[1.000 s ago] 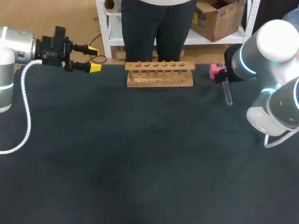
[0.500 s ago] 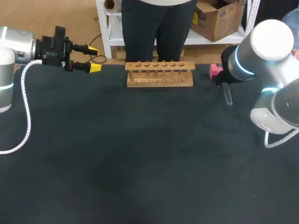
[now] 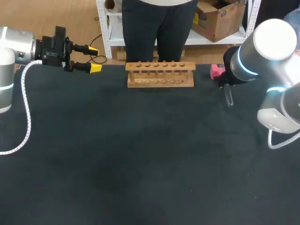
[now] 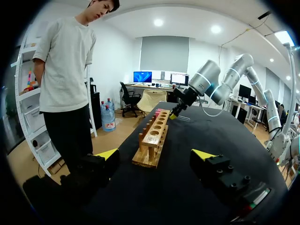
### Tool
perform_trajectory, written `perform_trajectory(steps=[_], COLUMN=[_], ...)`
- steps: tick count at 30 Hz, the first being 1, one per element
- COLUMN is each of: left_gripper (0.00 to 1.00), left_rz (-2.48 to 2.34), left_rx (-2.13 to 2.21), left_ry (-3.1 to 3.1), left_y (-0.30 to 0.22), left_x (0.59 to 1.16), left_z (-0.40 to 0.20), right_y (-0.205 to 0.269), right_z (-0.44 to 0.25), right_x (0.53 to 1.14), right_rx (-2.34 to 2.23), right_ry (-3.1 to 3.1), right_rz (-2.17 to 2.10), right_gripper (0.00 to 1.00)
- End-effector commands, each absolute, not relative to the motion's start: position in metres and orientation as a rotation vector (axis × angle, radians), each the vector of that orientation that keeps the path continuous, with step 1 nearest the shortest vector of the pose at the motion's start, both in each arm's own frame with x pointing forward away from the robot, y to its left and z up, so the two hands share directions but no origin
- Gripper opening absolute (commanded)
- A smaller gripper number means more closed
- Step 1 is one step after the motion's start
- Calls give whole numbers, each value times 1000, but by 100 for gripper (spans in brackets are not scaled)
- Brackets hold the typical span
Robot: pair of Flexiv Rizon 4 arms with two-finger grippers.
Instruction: Grasp the test tube, adjust it, and insert it.
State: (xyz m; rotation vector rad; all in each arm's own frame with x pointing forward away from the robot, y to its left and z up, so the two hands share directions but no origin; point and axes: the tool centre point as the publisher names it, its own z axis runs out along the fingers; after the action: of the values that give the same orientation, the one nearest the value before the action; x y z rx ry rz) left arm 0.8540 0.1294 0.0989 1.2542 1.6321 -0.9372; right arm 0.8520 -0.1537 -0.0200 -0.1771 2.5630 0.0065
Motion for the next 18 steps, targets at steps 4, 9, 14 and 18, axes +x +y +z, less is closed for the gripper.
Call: perform_trajectory(steps=[4, 9, 14, 18], left_gripper=[100, 100, 100, 100], left_rz=[-936, -936, -936, -936], left_rx=[1254, 1254, 1254, 1254], left_ry=[1631, 1631, 1631, 1631], left_y=[130, 130, 130, 130], left_x=[854, 854, 854, 854], left_z=[99, 99, 99, 99], right_y=[-154, -154, -153, -153], right_z=[-19, -19, -19, -19], right_x=[850, 850, 850, 850], right_rx=[-175, -176, -172, -171], right_ry=[2554, 2555, 2559, 2562], right_rz=[-4, -7, -13, -17], right_gripper=[36, 32, 20, 15])
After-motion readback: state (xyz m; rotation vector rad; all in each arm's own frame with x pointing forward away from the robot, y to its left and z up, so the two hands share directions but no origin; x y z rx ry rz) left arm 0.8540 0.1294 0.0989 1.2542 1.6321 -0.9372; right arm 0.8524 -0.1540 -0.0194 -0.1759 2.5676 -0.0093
